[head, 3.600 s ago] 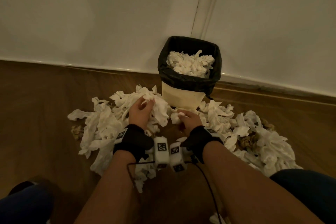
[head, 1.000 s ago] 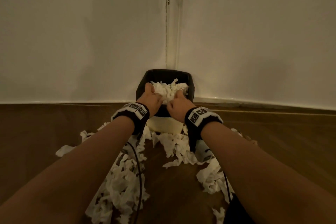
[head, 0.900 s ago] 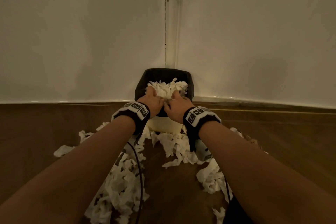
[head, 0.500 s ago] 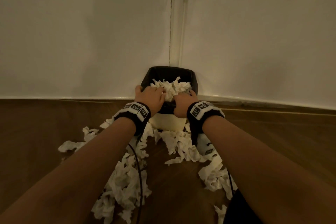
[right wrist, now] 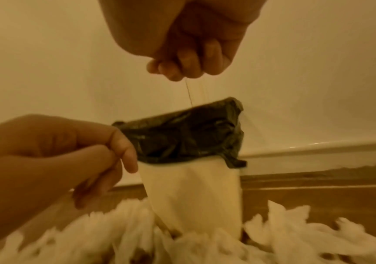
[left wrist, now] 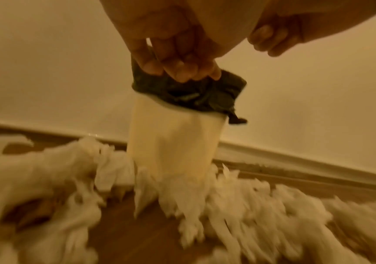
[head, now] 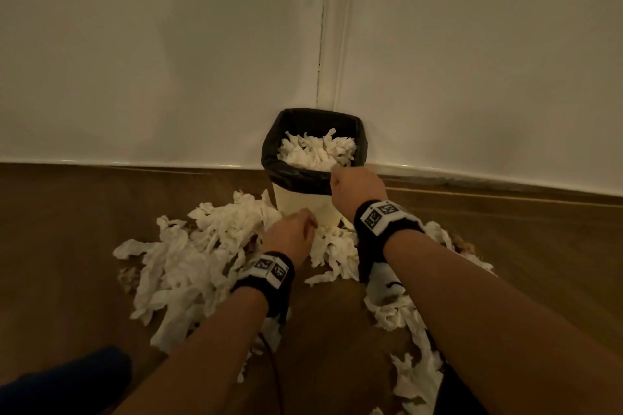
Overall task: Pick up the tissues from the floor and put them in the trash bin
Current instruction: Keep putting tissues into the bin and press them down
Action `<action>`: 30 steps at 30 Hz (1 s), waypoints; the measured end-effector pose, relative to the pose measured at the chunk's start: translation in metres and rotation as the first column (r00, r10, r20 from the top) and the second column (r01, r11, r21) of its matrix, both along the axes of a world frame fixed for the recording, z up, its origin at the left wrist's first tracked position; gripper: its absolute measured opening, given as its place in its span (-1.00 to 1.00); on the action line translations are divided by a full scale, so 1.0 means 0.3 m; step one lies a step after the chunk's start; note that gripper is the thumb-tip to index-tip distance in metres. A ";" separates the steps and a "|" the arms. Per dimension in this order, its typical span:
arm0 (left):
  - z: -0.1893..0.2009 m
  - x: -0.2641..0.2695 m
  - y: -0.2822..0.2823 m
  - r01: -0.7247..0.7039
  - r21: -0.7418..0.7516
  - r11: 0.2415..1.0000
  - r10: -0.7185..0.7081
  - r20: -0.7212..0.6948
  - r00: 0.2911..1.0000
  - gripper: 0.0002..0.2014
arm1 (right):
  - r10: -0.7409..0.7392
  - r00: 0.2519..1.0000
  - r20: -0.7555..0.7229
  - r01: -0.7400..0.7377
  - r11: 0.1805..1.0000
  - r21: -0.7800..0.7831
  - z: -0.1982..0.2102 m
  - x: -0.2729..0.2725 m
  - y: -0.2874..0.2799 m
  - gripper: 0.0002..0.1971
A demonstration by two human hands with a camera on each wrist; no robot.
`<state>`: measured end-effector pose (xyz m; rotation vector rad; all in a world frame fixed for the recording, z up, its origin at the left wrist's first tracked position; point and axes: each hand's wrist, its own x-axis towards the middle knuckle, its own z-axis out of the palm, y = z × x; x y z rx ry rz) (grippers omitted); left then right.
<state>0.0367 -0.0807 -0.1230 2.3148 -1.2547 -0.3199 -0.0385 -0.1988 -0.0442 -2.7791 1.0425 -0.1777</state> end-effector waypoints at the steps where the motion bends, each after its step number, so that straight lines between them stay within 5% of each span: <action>1: -0.040 -0.022 0.000 0.018 0.072 0.997 -0.017 -0.016 1.000 -0.81 | 0.016 0.998 -0.061 -0.017 1.000 -0.018 -0.023 -0.013 -0.004 -0.85; 6: -0.233 -0.069 0.011 0.162 0.269 0.949 -0.166 -0.010 0.986 -0.67 | -0.021 0.970 -0.244 0.051 0.992 0.116 -0.124 -0.055 -0.040 -0.86; 15: -0.395 -0.030 -0.057 0.175 0.480 0.860 -0.264 0.123 0.957 -0.08 | -0.098 0.934 -0.344 0.196 0.945 0.262 -0.259 -0.062 -0.075 -0.76; 20: -0.417 -0.013 -0.058 0.085 0.486 0.870 -0.150 0.096 0.984 -0.34 | -0.168 0.931 -0.324 0.265 0.922 0.282 -0.342 -0.090 -0.066 -0.76; 24: -0.405 -0.002 -0.040 0.058 0.350 0.935 -0.019 -0.114 0.993 -0.85 | -0.261 0.916 -0.305 0.351 0.888 0.295 -0.412 -0.126 -0.045 -0.76; 27: -0.400 0.014 -0.013 0.026 0.157 0.987 0.025 -0.314 0.949 -0.77 | -0.311 0.905 -0.289 0.396 0.864 0.311 -0.444 -0.131 -0.021 -0.75; 30: -0.384 0.028 0.021 -0.048 0.153 0.987 0.097 -0.334 0.938 -0.80 | -0.367 0.890 -0.270 0.444 0.831 0.335 -0.464 -0.128 -0.003 -0.75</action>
